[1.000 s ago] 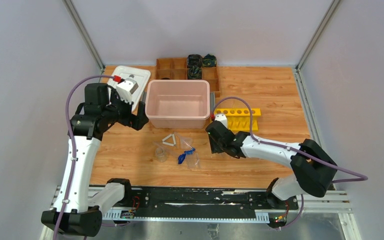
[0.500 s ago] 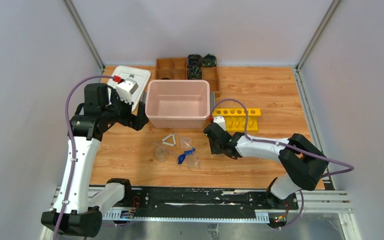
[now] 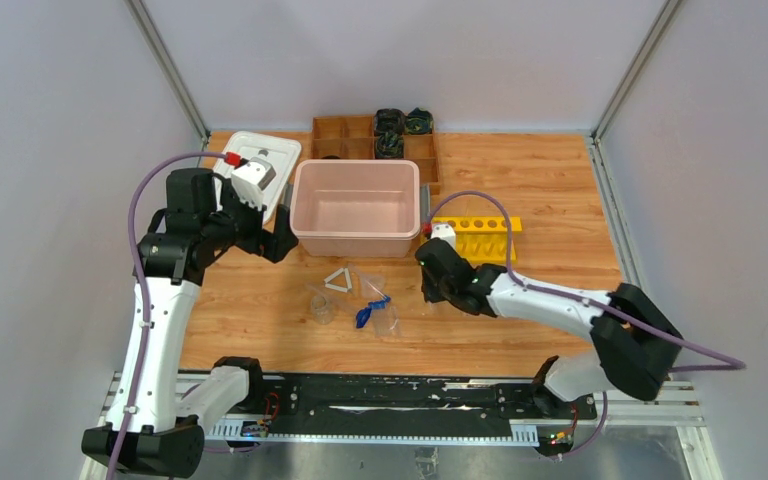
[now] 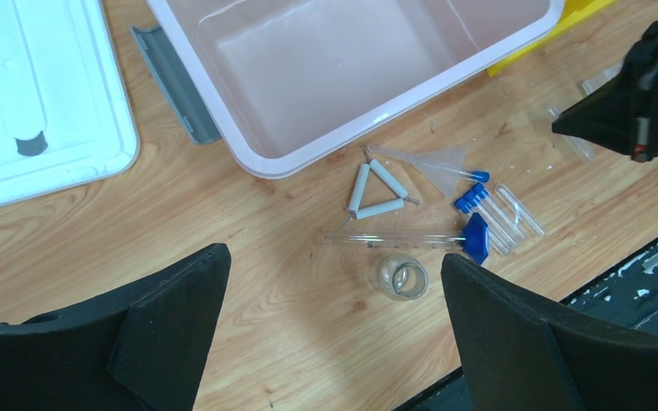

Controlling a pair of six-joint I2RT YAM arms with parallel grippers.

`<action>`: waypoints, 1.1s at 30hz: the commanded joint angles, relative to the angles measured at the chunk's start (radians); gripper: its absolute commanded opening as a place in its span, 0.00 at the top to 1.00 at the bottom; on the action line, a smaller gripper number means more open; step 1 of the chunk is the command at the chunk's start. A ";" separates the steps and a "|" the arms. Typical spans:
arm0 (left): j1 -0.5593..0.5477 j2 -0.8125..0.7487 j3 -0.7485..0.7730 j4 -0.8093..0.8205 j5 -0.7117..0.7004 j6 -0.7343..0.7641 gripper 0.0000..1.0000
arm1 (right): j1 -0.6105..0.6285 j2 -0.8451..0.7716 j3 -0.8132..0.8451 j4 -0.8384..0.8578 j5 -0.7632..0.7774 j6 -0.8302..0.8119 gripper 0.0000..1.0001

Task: Organize the chemistry lab equipment

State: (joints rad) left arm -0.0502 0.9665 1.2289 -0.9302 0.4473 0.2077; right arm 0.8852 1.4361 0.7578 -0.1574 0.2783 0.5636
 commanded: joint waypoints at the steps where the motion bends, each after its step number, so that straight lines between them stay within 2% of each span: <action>1: -0.004 -0.020 -0.010 0.001 0.033 -0.031 0.00 | 0.012 -0.160 0.029 0.037 -0.085 -0.002 1.00; 8: -0.005 -0.026 -0.037 0.001 0.268 -0.078 0.00 | 0.090 -0.302 0.069 0.210 -0.154 -0.026 1.00; 11: -0.005 -0.030 -0.073 0.007 0.405 -0.085 0.01 | 0.122 -0.319 0.099 0.298 -0.162 -0.024 1.00; 15: -0.005 -0.044 -0.126 0.061 0.528 -0.140 0.07 | 0.155 -0.289 0.170 0.383 -0.185 -0.014 1.00; 21: -0.006 -0.034 -0.151 0.113 0.609 -0.203 0.20 | 0.205 -0.183 0.297 0.465 -0.195 0.003 1.00; 24: -0.014 -0.015 -0.144 0.113 0.630 -0.203 0.35 | 0.224 -0.132 0.341 0.495 -0.192 0.014 1.00; 26: -0.021 0.002 -0.139 0.113 0.648 -0.203 0.41 | 0.232 -0.102 0.366 0.511 -0.197 0.016 1.00; 29: -0.034 0.018 -0.131 0.113 0.662 -0.203 0.44 | 0.241 -0.065 0.396 0.521 -0.195 0.022 1.00; 33: -0.039 0.017 -0.126 0.113 0.670 -0.203 0.44 | 0.246 -0.037 0.413 0.541 -0.196 0.032 1.00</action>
State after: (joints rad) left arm -0.0784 0.9882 1.0771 -0.8375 1.0687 0.0143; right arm 1.1133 1.3827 1.1248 0.3214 0.0837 0.5770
